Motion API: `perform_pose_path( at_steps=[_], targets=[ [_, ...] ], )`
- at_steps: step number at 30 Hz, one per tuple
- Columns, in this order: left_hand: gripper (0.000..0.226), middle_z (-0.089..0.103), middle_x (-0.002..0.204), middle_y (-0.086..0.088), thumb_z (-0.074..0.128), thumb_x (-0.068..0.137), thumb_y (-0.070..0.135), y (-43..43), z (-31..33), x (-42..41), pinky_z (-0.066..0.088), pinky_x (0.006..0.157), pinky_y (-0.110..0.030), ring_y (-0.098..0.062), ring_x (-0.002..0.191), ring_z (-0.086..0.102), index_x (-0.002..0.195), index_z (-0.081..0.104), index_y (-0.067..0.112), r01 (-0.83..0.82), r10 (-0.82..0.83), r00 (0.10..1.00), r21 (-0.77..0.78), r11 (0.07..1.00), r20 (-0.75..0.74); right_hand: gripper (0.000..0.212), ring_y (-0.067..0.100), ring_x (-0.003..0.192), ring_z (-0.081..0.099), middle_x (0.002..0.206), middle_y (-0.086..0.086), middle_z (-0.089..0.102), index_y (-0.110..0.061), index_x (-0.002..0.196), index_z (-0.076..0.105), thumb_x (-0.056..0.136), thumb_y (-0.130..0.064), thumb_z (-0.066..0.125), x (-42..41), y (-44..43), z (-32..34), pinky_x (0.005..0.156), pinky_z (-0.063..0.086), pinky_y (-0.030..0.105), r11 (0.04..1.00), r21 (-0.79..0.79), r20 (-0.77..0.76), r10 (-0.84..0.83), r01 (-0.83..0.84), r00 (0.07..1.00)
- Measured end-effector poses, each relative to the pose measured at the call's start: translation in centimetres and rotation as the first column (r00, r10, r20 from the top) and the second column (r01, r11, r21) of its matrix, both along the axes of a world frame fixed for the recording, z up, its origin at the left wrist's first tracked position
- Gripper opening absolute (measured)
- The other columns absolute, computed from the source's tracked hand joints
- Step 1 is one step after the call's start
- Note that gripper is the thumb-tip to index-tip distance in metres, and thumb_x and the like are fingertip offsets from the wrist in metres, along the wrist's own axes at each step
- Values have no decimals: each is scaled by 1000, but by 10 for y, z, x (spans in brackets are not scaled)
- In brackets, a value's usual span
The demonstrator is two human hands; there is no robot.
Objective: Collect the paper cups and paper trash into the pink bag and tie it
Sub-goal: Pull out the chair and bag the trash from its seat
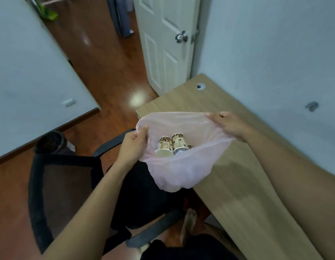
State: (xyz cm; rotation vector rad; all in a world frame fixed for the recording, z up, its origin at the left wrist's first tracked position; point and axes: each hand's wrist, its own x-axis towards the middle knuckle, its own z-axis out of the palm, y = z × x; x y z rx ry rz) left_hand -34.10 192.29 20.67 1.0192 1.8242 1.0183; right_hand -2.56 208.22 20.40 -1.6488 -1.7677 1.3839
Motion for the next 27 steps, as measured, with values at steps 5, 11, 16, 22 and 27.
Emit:
perform_pose_path(
  at_steps=[5, 11, 16, 22, 27],
  targets=[
    [50, 47, 60, -2, 57, 106, 49, 53, 8, 41, 30, 54, -30, -17, 54, 41, 66, 47, 20, 55, -55, 998, -14, 998, 34, 55, 13, 57, 48, 67, -5, 54, -12, 79, 64, 99, -63, 70, 59, 10, 23, 54, 38, 24, 952, 90, -26, -291, 292, 956],
    [42, 75, 91, -8, 61, 104, 48, 107, 3, 81, 57, 71, -40, -23, 77, 70, 100, 68, 8, 103, -104, 994, -21, 994, -22, 20, 17, 94, 71, 110, 1, 79, -19, 112, 80, 104, -36, 75, 108, 21, 20, 84, 56, 32, 877, 104, -149, -453, 469, 879],
    [21, 76, 94, -9, 65, 105, 34, 123, -22, 97, 66, 79, -58, -21, 65, 73, 106, 67, 13, 116, -116, 993, -64, 991, 3, 23, 10, 59, 62, 88, 4, 74, -6, 124, 77, 107, -20, 72, 129, 2, -5, 59, 59, 28, 864, -46, -145, -502, 501, 853],
    [21, 73, 111, -13, 62, 106, 27, 114, -23, 94, 68, 75, -44, -28, 85, 78, 123, 64, 14, 136, -136, 991, -76, 988, 2, 18, 12, 52, 53, 73, 3, 63, -8, 121, 76, 109, -16, 66, 143, -22, -15, 53, 54, 25, 819, -65, -121, -574, 571, 810],
    [27, 68, 119, -8, 60, 108, 29, 96, -21, 67, 68, 82, -44, -20, 87, 74, 132, 60, 17, 191, -188, 981, -74, 979, 44, 21, 19, 65, 56, 81, 6, 65, -10, 120, 77, 106, -23, 70, 142, -41, -8, 64, 55, 33, 793, -32, -152, -606, 609, 781]
  ],
)
